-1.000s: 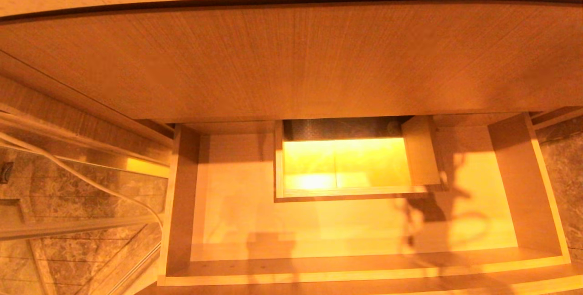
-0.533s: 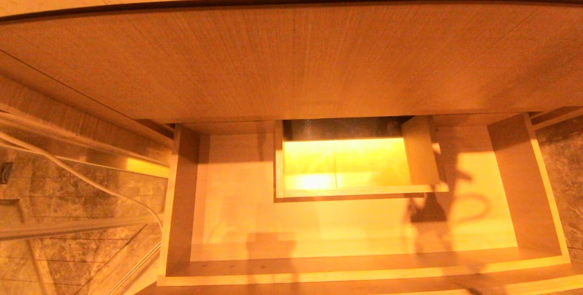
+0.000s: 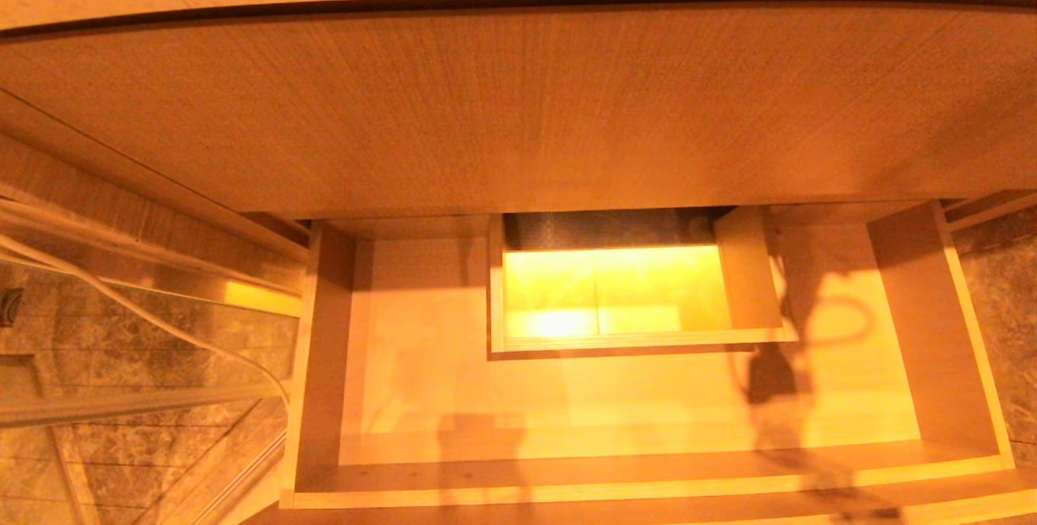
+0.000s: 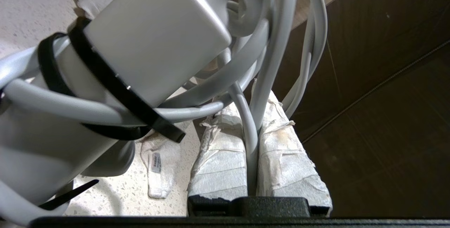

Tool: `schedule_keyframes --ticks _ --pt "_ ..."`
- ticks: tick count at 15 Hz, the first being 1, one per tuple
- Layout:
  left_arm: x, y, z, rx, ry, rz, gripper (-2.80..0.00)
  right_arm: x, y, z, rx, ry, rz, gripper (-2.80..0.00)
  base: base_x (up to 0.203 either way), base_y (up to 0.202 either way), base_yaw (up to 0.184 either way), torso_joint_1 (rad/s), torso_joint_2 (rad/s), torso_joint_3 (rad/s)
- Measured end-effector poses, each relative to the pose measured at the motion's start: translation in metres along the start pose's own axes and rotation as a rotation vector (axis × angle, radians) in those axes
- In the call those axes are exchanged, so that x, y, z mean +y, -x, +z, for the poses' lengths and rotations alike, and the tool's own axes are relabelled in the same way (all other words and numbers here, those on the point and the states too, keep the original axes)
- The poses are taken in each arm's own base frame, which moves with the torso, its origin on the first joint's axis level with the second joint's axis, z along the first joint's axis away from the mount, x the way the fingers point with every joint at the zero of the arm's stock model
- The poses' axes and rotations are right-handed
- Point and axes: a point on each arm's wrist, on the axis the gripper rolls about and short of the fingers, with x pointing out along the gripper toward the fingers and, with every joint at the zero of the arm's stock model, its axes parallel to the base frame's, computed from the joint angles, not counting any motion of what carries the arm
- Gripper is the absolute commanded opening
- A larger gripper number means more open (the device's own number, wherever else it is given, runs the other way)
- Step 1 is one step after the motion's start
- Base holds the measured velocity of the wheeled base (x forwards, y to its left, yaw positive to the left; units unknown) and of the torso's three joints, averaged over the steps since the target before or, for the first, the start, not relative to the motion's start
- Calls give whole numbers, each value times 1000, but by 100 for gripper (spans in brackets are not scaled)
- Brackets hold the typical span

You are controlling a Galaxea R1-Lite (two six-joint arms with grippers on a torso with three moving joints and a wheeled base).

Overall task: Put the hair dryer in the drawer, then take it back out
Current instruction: Place it on the countertop

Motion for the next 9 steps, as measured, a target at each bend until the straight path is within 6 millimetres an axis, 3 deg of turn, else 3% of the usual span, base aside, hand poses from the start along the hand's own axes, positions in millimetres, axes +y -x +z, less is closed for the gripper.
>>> schedule_keyframes --ticks 5,6,7,9 --pt "0 0 0 0 0 1 -280 21 -16 -15 67 43 12 -280 0 0 0 0 0 0" --pt "0 0 0 0 0 0 -280 24 -18 -18 75 48 19 -186 0 0 0 0 0 0" --pt "0 0 0 0 0 0 -280 27 -20 -20 82 54 28 0 0 0 0 0 0 0" --pt "0 0 0 0 0 1 -280 35 -25 -26 100 82 50 0 0 0 0 0 0 0"
